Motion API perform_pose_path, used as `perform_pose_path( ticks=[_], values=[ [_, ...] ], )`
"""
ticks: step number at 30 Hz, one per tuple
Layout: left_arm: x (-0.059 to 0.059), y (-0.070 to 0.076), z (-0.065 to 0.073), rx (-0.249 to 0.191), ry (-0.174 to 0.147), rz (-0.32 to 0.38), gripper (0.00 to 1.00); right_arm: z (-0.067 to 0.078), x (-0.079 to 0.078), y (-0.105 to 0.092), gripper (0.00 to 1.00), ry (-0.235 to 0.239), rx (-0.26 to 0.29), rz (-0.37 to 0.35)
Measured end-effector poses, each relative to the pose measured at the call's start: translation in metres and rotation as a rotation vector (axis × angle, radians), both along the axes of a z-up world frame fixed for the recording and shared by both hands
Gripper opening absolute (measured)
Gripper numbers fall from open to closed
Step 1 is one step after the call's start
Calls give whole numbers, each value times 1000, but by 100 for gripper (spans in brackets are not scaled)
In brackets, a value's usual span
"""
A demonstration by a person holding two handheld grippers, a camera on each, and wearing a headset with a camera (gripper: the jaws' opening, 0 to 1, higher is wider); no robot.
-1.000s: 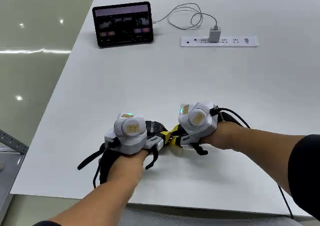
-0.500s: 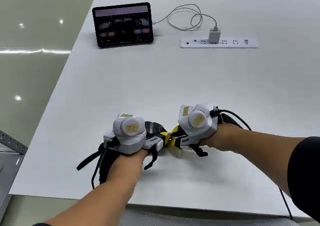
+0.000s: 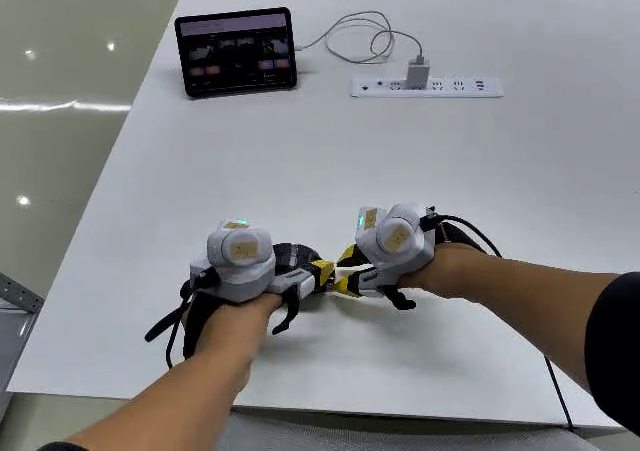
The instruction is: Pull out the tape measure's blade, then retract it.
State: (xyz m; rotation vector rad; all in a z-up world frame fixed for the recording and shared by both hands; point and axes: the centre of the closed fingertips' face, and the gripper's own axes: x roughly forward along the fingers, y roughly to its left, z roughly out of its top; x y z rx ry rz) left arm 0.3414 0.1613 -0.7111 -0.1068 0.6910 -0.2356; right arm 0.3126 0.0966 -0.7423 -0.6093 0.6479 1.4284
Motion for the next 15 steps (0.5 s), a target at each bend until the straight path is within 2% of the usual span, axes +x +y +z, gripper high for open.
perform_pose_path(
  ticks=[3, 4, 6, 8, 9, 11, 13, 15],
  values=[
    [1, 4, 1, -1, -2, 5, 92, 3, -1, 0, 24, 3, 3, -3],
    [1, 5, 0, -7, 6, 8, 99, 4, -1, 0, 27, 7, 6, -5],
    [0, 6, 2, -24, 1, 2, 100, 6, -5, 0, 31, 16, 12, 5],
    [-3, 5, 1, -27, 15, -23, 100, 5, -6, -2, 35, 24, 1, 2],
    [-4, 4, 3, -36, 10, -30, 100, 5, -6, -3, 37, 24, -1, -1],
    [-9, -4, 5, -95, 13, -63, 100, 6, -6, -5, 39, 30, -8, -16],
    [-12, -7, 7, -122, 6, -90, 100, 8, -6, -6, 41, 33, -6, -24],
    [-21, -4, 2, -98, 44, -119, 100, 11, -5, -7, 44, 35, 0, -36]
  ],
)
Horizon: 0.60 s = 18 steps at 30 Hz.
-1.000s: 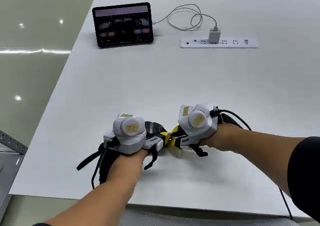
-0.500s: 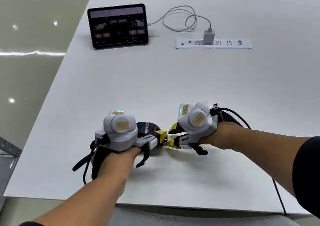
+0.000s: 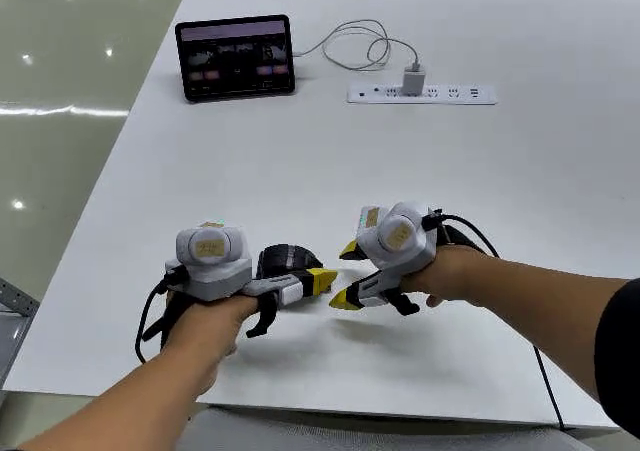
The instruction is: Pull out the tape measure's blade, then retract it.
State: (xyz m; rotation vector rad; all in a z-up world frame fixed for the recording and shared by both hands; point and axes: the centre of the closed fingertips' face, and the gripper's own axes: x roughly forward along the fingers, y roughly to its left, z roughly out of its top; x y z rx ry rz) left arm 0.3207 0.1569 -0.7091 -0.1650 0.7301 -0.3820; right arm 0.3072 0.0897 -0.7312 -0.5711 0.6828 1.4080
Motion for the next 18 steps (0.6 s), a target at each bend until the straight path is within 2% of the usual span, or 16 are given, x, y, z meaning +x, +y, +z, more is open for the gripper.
perform_pose_path(
  ticks=[2, 3, 5, 7, 9, 12, 14, 18],
  values=[
    [-2, -2, 4, -8, -33, -30, 100, 3, 1, -1, 46, -1, 6, -11],
    [-3, -2, 5, -8, -33, -36, 100, 4, 1, -1, 47, 1, 8, -19],
    [-4, -9, 15, -83, -65, -61, 100, 5, 1, -3, 50, 12, 12, -33],
    [-6, -5, 15, -70, -60, -68, 100, 7, 0, -6, 54, 14, 17, -48],
    [-5, -6, 21, -103, -78, -82, 100, 10, -2, -9, 57, 20, 29, -62],
    [-6, -2, 21, -69, -80, -105, 100, 15, -4, -14, 60, 12, 39, -78],
    [-7, 1, 23, -40, -92, -127, 100, 16, -3, -20, 62, 4, 37, -96],
    [-11, 8, 24, 12, -87, -163, 100, 20, -3, -29, 66, 10, 48, -136]
  ],
)
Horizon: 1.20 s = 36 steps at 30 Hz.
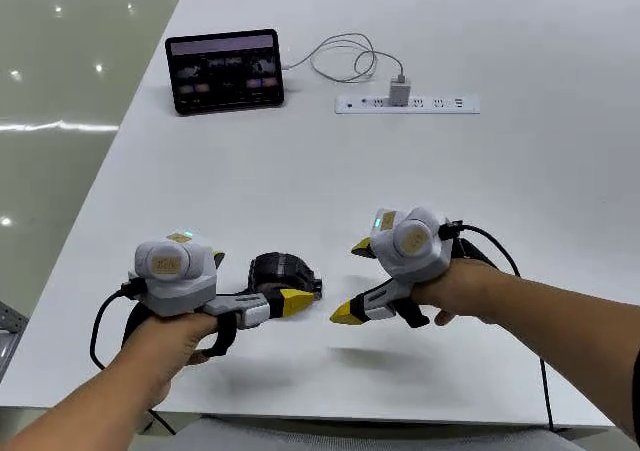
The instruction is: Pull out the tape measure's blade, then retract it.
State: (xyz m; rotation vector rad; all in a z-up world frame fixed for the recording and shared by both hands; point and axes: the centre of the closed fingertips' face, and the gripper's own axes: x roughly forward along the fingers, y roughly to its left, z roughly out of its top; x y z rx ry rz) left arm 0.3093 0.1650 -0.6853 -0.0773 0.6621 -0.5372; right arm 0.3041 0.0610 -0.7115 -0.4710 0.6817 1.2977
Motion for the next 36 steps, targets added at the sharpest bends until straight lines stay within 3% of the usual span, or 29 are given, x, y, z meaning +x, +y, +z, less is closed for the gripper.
perform_pose_path(
  ticks=[2, 4, 6, 11, 15, 23, 29, 33, 35, 36],
  values=[
    [-2, 5, 1, 35, -10, -18, 100, 3, -2, -4, 68, 2, 17, -13],
    [-2, 4, 10, 38, -57, -50, 100, 5, -2, -10, 69, -6, 23, -27],
    [-5, 8, 7, 66, -43, -68, 100, 8, -3, -18, 72, -9, 36, -45],
    [-8, 17, 5, 57, -31, -77, 100, 26, 3, -35, 84, -47, 95, -122],
    [-14, 20, 5, 107, -53, -105, 100, 35, 6, -56, 85, -63, 114, -167],
    [-20, 31, 10, 85, -47, -97, 100, 45, 6, -98, 89, -80, 124, -236],
    [-24, 35, 17, 53, -52, -73, 100, 43, 0, -131, 91, -71, 125, -290],
    [-27, 38, 15, 67, -56, -69, 100, 43, -3, -150, 92, -71, 138, -321],
    [-29, 40, 15, 66, -74, -73, 100, 39, -6, -162, 92, -68, 136, -331],
    [-30, 44, 8, 77, -60, -75, 100, 37, -7, -170, 92, -65, 134, -345]
  ],
)
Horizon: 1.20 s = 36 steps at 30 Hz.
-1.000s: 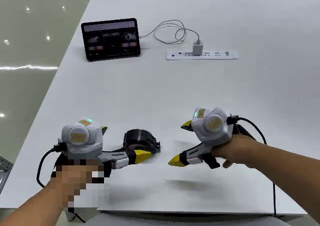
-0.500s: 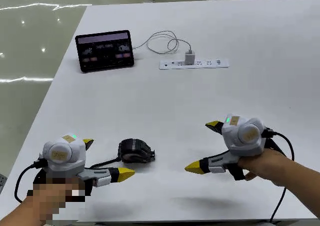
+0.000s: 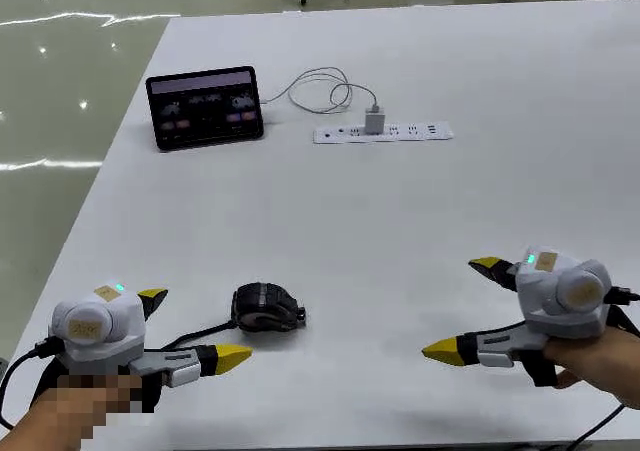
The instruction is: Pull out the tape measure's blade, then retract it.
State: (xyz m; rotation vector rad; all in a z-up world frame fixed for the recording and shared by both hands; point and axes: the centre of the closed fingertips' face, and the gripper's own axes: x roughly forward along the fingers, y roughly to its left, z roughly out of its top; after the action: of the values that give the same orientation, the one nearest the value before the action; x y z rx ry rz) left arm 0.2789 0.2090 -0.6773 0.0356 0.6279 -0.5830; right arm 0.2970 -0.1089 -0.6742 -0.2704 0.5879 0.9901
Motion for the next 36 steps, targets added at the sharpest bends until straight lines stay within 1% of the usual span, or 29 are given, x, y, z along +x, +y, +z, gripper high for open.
perform_pose_path(
  ticks=[1, 2, 4, 6, 7, 8, 9, 10, 13, 15, 17, 21, 22, 24, 25, 26, 28, 29, 31, 32, 33, 34, 36],
  values=[
    [-2, 2, -3, 14, 1, -6, 100, -1, -1, -5, 93, 5, 4, -11],
    [-4, 4, -4, 13, -1, -11, 100, -2, -3, -13, 94, 10, 0, -21],
    [-7, 7, -4, 3, 3, -13, 100, -2, -4, -26, 94, 2, -17, -46],
    [-9, 10, -3, 4, 14, -7, 100, 1, -7, -37, 95, 2, -14, -73],
    [-10, 12, -3, 6, 15, -5, 100, 2, -8, -43, 94, -1, -22, -87],
    [-12, 15, -4, 19, 27, -4, 100, 4, -9, -50, 95, -2, -17, -102],
    [-13, 16, -4, 19, 34, -4, 100, 6, -10, -55, 95, -4, -12, -114],
    [-13, 18, -3, 15, 32, -3, 100, 7, -12, -62, 95, -11, -19, -128],
    [-14, 19, 1, 15, 35, -2, 100, 8, -16, -76, 95, -14, -25, -148],
    [-13, 16, 6, 11, 25, -6, 100, 6, -19, -86, 96, -13, -36, -162],
    [-12, 15, 9, 12, 16, -10, 100, 4, -22, -91, 96, -9, -44, -165],
    [-14, 16, 7, 20, 20, -16, 100, 3, -31, -95, 96, -3, -58, -160],
    [-16, 17, 6, 21, 31, -12, 100, 2, -33, -97, 96, -5, -72, -151],
    [-18, 18, 6, 22, 28, -11, 100, 0, -34, -99, 96, -2, -76, -147],
    [-18, 21, 5, 39, 27, -6, 100, -2, -35, -101, 96, 1, -79, -147],
    [-20, 22, 3, 44, 34, -7, 100, -2, -35, -102, 96, 1, -82, -150],
    [-22, 23, 1, 39, 44, -3, 100, -1, -35, -103, 96, 7, -77, -160],
    [-22, 24, 1, 44, 43, 0, 100, -1, -35, -103, 96, 5, -75, -159],
    [-21, 26, 2, 40, 42, 7, 100, -2, -35, -104, 96, 5, -79, -154],
    [-19, 28, 3, 49, 30, 14, 100, -2, -35, -104, 96, 7, -81, -152],
    [-18, 28, 4, 43, 32, 15, 100, -3, -36, -104, 96, 8, -84, -148],
    [-18, 27, 4, 26, 38, 18, 100, -3, -36, -103, 96, 8, -86, -145],
    [-17, 28, 2, 37, 36, 18, 100, -3, -36, -103, 96, 8, -85, -144]
  ],
)
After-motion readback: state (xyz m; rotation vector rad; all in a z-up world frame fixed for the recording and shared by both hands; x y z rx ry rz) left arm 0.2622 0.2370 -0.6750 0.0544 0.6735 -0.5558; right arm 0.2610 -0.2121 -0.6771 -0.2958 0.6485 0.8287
